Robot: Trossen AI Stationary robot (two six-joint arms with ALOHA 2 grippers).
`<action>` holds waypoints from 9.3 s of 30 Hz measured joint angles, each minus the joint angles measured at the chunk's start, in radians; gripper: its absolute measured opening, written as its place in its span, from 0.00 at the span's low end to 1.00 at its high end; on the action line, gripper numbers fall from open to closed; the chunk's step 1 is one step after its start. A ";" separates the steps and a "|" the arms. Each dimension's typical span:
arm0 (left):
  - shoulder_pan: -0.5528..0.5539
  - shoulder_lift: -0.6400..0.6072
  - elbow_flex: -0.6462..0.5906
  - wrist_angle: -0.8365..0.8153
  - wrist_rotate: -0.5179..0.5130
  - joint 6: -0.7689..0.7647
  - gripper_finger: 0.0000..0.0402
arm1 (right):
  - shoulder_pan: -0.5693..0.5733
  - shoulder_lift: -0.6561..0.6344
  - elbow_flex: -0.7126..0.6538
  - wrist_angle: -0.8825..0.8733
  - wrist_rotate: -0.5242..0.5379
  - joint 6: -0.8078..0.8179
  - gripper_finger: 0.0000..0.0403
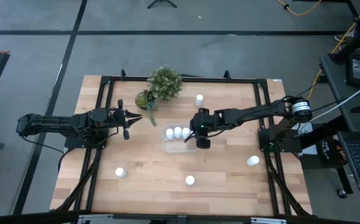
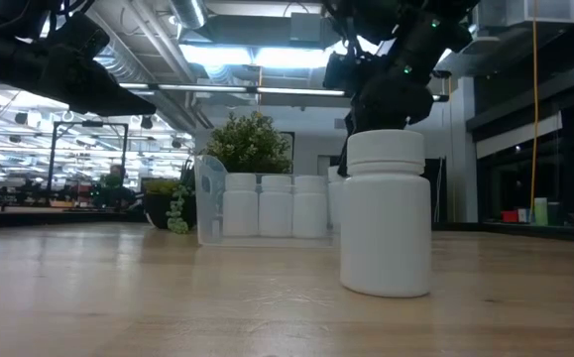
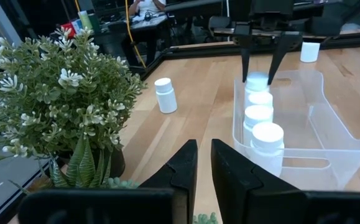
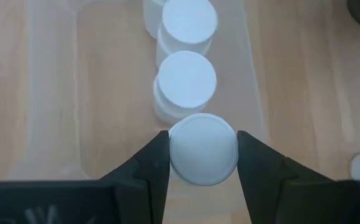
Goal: Pick and place pill bottles into a basket
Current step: Put the pill bottle into the bin
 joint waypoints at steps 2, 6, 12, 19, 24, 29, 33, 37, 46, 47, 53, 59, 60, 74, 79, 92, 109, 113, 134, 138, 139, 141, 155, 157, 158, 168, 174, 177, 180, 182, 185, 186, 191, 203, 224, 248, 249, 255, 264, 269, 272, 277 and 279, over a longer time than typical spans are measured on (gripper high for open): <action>0.000 0.000 0.000 0.000 0.000 0.000 0.11 | 0.000 0.000 0.000 0.000 -0.002 0.001 0.37; 0.000 0.000 0.000 0.000 0.000 0.000 0.11 | 0.000 0.002 0.000 0.016 -0.002 0.001 0.37; 0.000 0.000 0.000 0.000 0.000 0.000 0.10 | 0.000 0.008 0.000 0.024 -0.002 0.004 0.37; 0.000 0.000 0.000 0.000 0.000 0.000 0.10 | 0.000 0.013 0.000 0.021 -0.002 0.027 0.37; 0.000 0.000 0.000 0.000 0.000 0.000 0.10 | 0.000 0.014 0.000 0.023 -0.002 0.027 0.37; 0.000 0.000 0.000 0.001 0.000 0.000 0.10 | 0.000 0.026 0.000 0.030 -0.002 0.027 0.37; 0.000 0.000 0.000 0.001 0.000 0.000 0.11 | 0.000 0.038 0.000 0.040 -0.002 0.026 0.37; 0.000 0.000 0.000 0.003 0.000 0.000 0.10 | 0.000 0.039 0.000 0.033 -0.002 0.026 0.37; 0.000 0.000 0.000 0.004 0.000 0.000 0.11 | -0.001 0.039 0.000 0.029 -0.002 0.027 0.44; 0.000 0.000 0.000 0.003 0.001 0.000 0.10 | -0.001 0.039 0.000 0.028 -0.002 0.027 0.45; 0.000 0.000 0.000 0.003 0.001 0.000 0.11 | 0.000 0.039 0.000 0.032 -0.002 0.027 0.45; 0.000 0.000 0.000 0.003 0.002 0.000 0.11 | -0.001 0.039 0.000 0.034 -0.002 0.027 0.44; 0.000 0.000 0.000 0.003 0.002 0.000 0.11 | -0.001 0.039 0.000 0.034 -0.002 0.027 0.44; 0.000 0.000 0.000 0.003 0.001 0.000 0.11 | -0.001 0.039 0.000 0.036 -0.002 0.027 0.37; 0.000 0.000 0.000 0.003 0.001 0.000 0.11 | -0.001 0.039 0.000 0.036 -0.002 0.030 0.48; 0.000 0.000 0.000 0.003 0.000 0.000 0.11 | -0.001 0.032 0.000 0.048 -0.001 0.022 0.59; 0.000 0.000 0.000 0.000 -0.004 0.000 0.11 | -0.001 -0.172 0.047 -0.055 -0.001 -0.087 0.44; 0.000 0.000 0.000 0.000 -0.004 0.000 0.11 | 0.000 -0.253 0.047 -0.081 -0.001 -0.128 0.24; 0.000 0.000 0.000 -0.003 0.003 0.019 0.57 | -0.001 -0.637 -0.485 0.411 -0.001 -0.016 0.03; -0.002 0.000 0.000 -0.004 0.003 0.049 0.65 | 0.000 -0.666 -0.527 0.465 -0.001 0.000 0.01; -0.002 0.000 0.000 -0.004 0.005 0.049 0.66 | 0.000 -0.666 -0.539 0.484 -0.001 -0.003 0.01; -0.002 0.000 0.000 -0.003 0.026 0.037 0.67 | -0.003 -0.666 -0.570 0.548 0.000 0.001 0.01; -0.036 0.094 0.050 -0.004 0.260 -0.087 0.67 | -0.008 -0.665 -0.662 0.764 0.006 0.004 0.02; -0.062 0.129 0.070 -0.004 0.260 -0.087 0.67 | -0.008 -0.665 -0.662 0.765 0.007 0.004 0.02; -0.077 0.146 0.080 -0.004 0.260 -0.083 0.67 | -0.008 -0.665 -0.662 0.765 0.007 0.004 0.02; -0.243 0.199 0.223 -0.208 0.235 -0.053 0.67 | -0.008 -0.665 -0.662 0.762 0.007 0.014 0.03; -0.351 0.215 0.260 -0.224 0.140 -0.064 0.67 | -0.008 -0.665 -0.662 0.762 0.007 0.031 0.03; -0.406 0.236 0.307 -0.274 0.051 -0.081 0.67 | -0.008 -0.665 -0.662 0.762 0.008 0.031 0.03; -0.458 0.265 0.388 -0.399 -0.069 -0.119 0.67 | -0.008 -0.665 -0.661 0.762 0.008 0.031 0.03; -0.491 0.291 0.441 -0.480 -0.112 -0.161 0.67 | -0.008 -0.664 -0.661 0.762 0.007 0.040 0.03; -0.543 0.333 0.503 -0.550 -0.116 -0.223 0.67 | -0.008 -0.664 -0.661 0.756 0.007 0.066 0.03; -0.563 0.347 0.519 -0.564 -0.093 -0.243 0.67 | -0.008 -0.665 -0.661 0.754 0.007 0.075 0.03; -0.679 0.417 0.584 -0.580 -0.038 -0.359 0.64 | -0.008 -0.664 -0.661 0.752 0.007 0.076 0.03; -0.841 0.608 0.696 -0.621 -0.096 -0.691 0.60 | -0.008 -0.665 -0.661 0.753 0.007 0.082 0.03; -1.018 0.964 0.881 -1.075 0.027 -1.339 0.60 | 0.022 -0.663 -0.661 0.747 0.006 0.128 0.03; -1.033 1.160 0.881 -1.077 0.022 -1.345 0.60 | 0.079 -0.663 -0.661 0.693 0.006 0.135 0.03; -1.033 1.162 0.881 -1.077 0.023 -1.345 0.60 | 0.082 -0.663 -0.661 0.693 0.006 0.135 0.03; -1.033 1.183 0.881 -1.077 0.029 -1.345 0.60 | 0.091 -0.663 -0.661 0.693 0.006 0.135 0.03; -1.033 1.227 0.881 -1.073 0.064 -1.343 0.60 | 0.091 -0.663 -0.661 0.693 0.006 0.136 0.03; -1.033 1.229 0.881 -1.073 0.060 -1.343 0.60 | 0.091 -0.663 -0.661 0.693 0.006 0.136 0.03; -1.033 1.229 0.881 -1.074 0.054 -1.343 0.60 | 0.091 -0.663 -0.661 0.693 0.006 0.136 0.03; -1.033 1.229 0.881 -1.074 0.035 -1.343 0.54 | 0.091 -0.663 -0.661 0.693 0.006 0.133 0.03; -1.033 1.229 0.881 -1.074 0.031 -1.341 0.51 | 0.091 -0.663 -0.661 0.693 0.006 0.132 0.03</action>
